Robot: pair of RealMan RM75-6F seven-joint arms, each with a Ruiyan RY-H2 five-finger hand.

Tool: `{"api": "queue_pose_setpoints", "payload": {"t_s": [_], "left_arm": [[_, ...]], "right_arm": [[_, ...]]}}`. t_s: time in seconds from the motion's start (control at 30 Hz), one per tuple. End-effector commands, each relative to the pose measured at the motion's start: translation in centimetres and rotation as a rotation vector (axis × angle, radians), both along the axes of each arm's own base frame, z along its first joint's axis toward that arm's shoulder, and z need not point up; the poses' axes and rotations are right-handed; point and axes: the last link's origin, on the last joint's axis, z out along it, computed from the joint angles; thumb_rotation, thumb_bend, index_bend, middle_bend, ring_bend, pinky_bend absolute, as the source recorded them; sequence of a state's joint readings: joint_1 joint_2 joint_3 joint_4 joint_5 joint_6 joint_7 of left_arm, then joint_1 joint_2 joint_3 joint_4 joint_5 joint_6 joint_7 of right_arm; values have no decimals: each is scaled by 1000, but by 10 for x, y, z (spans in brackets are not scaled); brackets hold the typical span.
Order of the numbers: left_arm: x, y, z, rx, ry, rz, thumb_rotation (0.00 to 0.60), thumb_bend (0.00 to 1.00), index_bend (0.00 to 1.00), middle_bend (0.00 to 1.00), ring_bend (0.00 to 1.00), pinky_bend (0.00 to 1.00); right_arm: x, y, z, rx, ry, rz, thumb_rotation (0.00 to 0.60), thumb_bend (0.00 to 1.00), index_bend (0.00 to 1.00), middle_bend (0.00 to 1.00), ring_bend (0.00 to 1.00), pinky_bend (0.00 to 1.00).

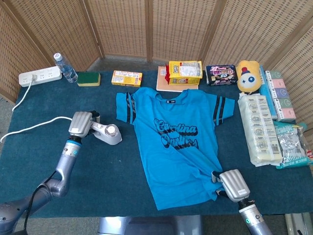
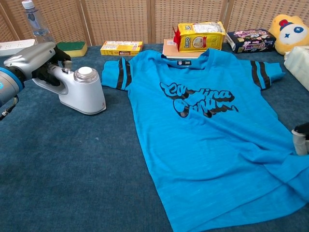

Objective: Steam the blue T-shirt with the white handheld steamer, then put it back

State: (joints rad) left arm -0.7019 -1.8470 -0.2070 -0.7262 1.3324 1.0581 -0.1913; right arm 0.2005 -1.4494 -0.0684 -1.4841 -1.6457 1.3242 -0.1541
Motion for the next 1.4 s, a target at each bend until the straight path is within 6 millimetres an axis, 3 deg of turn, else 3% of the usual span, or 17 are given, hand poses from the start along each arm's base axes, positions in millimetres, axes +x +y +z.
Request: {"api": "queue_pose_setpoints", "payload": {"t_s": [0.03, 0.13, 0.23, 0.47, 0.77, 0.93, 1.13, 1.4], "left_arm": [[3, 2, -7, -14, -6, 1, 600, 330, 682, 760, 679, 719], [0, 3, -11, -36, 3, 13, 600, 308, 682, 755, 625, 653], [-2, 3, -12, -54, 12, 22, 600, 279, 654, 677, 529, 577], [-4, 4, -6, -72, 5, 38, 600, 220, 280, 423, 310, 438], [-11, 1, 2, -80, 8, 79, 600, 189, 11, 196, 93, 266], [-10, -3, 6, -54, -1, 77, 600, 181, 0, 97, 3, 177], [-11, -8, 8, -26, 2, 59, 600, 183, 0, 9, 0, 107], [-9, -12, 6, -8, -13, 20, 600, 239, 0, 0, 0, 103]], "right_arm": [[0, 0, 1, -2, 3, -2, 600, 539, 760, 720, 745, 838], [1, 0, 1, -1, 8, -3, 600, 540, 761, 720, 744, 838], [1, 0, 1, 1, 8, -5, 600, 540, 760, 720, 744, 838], [4, -1, 2, -1, 10, -1, 600, 544, 761, 720, 744, 839], [6, 1, 1, 2, 8, 3, 600, 548, 760, 720, 744, 843], [7, 1, 2, 0, 9, 5, 600, 550, 760, 720, 744, 844], [8, 2, 0, 4, 6, 11, 600, 551, 760, 720, 744, 845], [10, 2, 1, 1, 5, 11, 600, 553, 760, 720, 744, 846]]}}
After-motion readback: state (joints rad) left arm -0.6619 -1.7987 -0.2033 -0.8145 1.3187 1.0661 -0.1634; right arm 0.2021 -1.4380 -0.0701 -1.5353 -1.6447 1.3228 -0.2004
